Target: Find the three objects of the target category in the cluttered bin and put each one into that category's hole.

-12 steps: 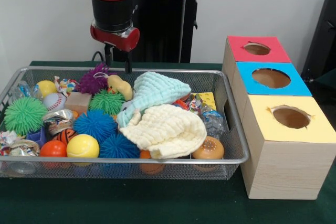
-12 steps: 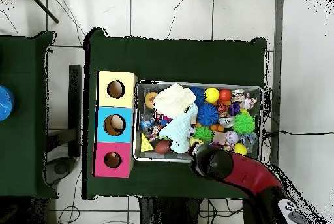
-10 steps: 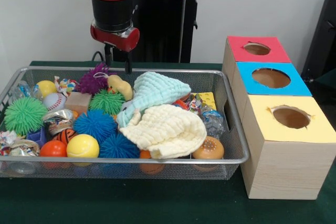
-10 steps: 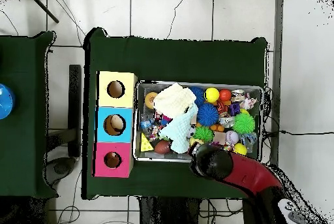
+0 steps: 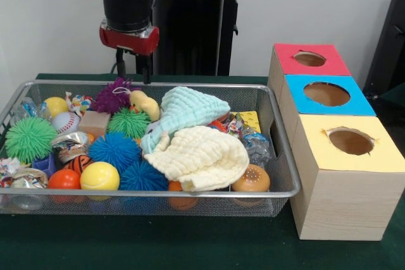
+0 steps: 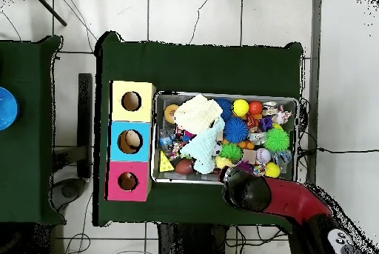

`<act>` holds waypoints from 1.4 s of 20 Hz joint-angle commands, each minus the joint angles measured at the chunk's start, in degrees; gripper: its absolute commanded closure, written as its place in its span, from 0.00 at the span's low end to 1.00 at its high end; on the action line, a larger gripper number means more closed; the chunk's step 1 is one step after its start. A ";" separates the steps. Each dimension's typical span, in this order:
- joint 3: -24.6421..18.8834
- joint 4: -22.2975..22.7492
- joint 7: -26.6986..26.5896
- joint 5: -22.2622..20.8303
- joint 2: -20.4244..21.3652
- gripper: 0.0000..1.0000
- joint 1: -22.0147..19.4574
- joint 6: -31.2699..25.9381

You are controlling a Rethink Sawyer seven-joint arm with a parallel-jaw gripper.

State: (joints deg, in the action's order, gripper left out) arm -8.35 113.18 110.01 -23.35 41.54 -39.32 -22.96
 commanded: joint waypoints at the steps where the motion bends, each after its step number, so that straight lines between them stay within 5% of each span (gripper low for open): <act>1: -11.23 4.65 -15.00 -4.08 5.46 0.00 -5.21 -6.12; 7: -13.11 5.77 -13.81 -4.77 7.40 0.00 -6.20 -7.88; 19: -12.07 1.68 -5.60 -8.29 1.94 0.00 -3.82 -3.66; 28: -9.43 -0.98 1.02 -6.37 -0.24 0.00 -1.32 -1.08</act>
State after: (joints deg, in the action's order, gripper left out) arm -16.41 116.19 110.01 -28.39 43.80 -41.62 -24.65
